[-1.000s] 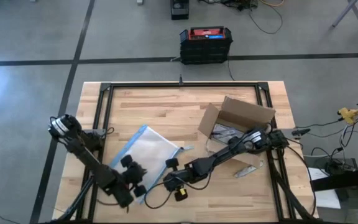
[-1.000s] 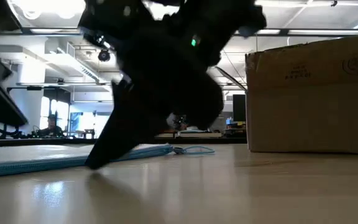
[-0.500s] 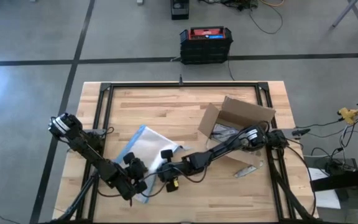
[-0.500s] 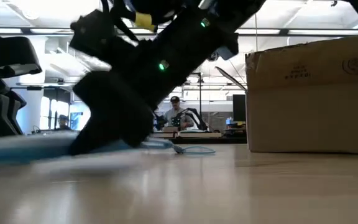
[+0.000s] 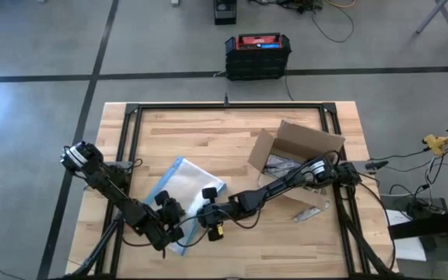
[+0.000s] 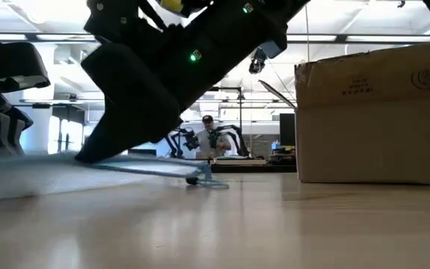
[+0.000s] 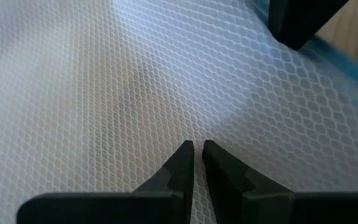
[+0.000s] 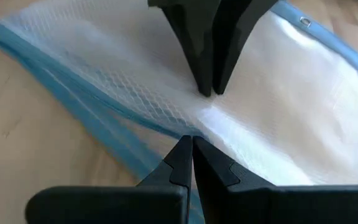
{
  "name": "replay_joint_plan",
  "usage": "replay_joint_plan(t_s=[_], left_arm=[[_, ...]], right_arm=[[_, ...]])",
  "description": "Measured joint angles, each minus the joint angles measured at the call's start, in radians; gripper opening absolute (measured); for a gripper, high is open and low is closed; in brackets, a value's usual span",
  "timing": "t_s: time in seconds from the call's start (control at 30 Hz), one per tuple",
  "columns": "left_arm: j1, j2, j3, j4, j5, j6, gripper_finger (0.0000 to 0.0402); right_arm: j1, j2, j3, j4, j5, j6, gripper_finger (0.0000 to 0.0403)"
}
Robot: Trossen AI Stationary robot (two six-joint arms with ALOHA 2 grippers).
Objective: Pack items into zip bag
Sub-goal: Open the blue transparent zip bag
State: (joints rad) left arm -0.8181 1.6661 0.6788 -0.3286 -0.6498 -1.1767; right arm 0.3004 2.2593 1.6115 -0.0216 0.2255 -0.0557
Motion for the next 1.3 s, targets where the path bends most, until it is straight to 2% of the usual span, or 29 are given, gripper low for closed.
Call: replay_joint_plan(t_s=[0.13,0.5,0.67,0.87,1.0,1.13,1.3], left_arm=[[0.0,0.0,0.0,0.0,-0.002,0.002,0.0025],[0.0,0.001,0.026,0.0,-0.002,0.045,0.0025],[0.0,0.002,0.028,0.004,-0.007,0.053,0.0025],[0.0,0.002,0.026,0.008,-0.016,0.05,0.0025],[0.0,0.002,0.026,0.053,-0.039,0.071,0.0025],[0.0,0.001,0.026,0.106,-0.071,0.114,0.0025],[0.001,0.001,0.026,0.108,-0.075,0.122,0.0025]], right_arm=[[0.003,0.0,0.0,0.003,-0.052,0.026,0.0],[0.009,0.0,-0.011,-0.065,-0.06,0.059,0.0],[0.024,-0.004,-0.011,-0.127,-0.133,0.126,0.0],[0.037,-0.001,-0.01,-0.148,-0.123,0.172,0.0],[0.033,0.001,-0.01,-0.137,-0.068,0.178,0.0],[0.015,0.012,-0.011,-0.062,-0.009,0.176,0.0],[0.015,0.013,0.023,0.008,-0.018,0.141,0.0]])
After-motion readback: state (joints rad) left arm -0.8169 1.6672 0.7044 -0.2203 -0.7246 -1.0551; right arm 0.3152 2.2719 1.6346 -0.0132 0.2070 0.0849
